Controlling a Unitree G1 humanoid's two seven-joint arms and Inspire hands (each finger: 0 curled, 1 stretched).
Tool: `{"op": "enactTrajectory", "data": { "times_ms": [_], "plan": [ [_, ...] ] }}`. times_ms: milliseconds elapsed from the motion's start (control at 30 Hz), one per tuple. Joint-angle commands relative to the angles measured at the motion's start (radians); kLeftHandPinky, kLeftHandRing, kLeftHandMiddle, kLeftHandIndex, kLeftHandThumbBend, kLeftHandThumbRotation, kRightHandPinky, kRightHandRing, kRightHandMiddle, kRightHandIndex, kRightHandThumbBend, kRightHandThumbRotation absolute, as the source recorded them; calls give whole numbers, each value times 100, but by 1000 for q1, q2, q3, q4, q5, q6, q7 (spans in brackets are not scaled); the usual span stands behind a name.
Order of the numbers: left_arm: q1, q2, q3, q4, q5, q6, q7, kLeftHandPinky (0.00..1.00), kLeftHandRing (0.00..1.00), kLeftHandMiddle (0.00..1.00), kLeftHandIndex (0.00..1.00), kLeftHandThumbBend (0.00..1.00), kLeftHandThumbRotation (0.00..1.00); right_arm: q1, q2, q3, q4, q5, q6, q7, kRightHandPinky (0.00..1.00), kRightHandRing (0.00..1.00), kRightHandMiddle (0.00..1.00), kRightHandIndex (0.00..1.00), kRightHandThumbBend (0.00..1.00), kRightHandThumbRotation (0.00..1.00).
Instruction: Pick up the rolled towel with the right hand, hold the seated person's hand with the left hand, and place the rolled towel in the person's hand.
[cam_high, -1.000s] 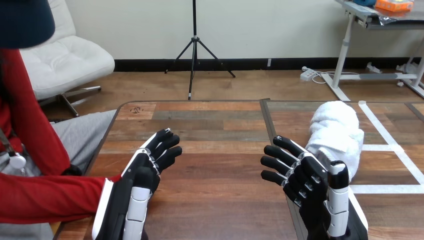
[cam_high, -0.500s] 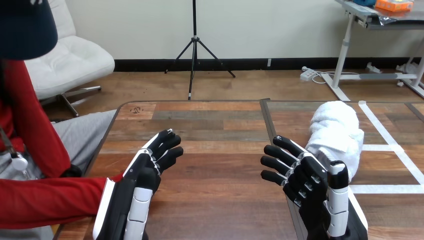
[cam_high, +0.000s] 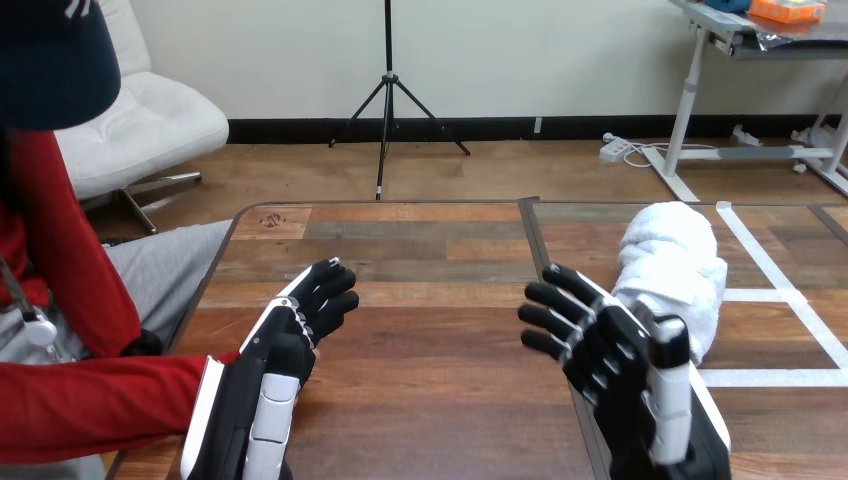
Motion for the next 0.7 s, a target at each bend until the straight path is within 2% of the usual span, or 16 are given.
{"op": "enactTrajectory", "data": {
  "times_ms": [0,233,333,667],
  "plan": [
    [-52,-48,0,-33,3,-1,-4,86,83,84,84,72,100,-178,-3,-37,52,16,7,7,87,84,85,85,92,96],
    [-53,-48,-6,-36,-8,0,-12,82,83,85,85,71,99,-281,8,-71,119,25,35,-18,89,87,85,85,94,93],
    [-51,-48,-6,-40,-7,3,-13,81,83,85,85,71,98,-329,0,-84,151,21,49,-23,91,89,86,86,94,93],
    [-32,-47,-7,-60,-15,13,-15,77,82,86,85,70,97,-488,-43,-132,290,-31,33,-52,97,92,89,89,92,96]
  ]
}}
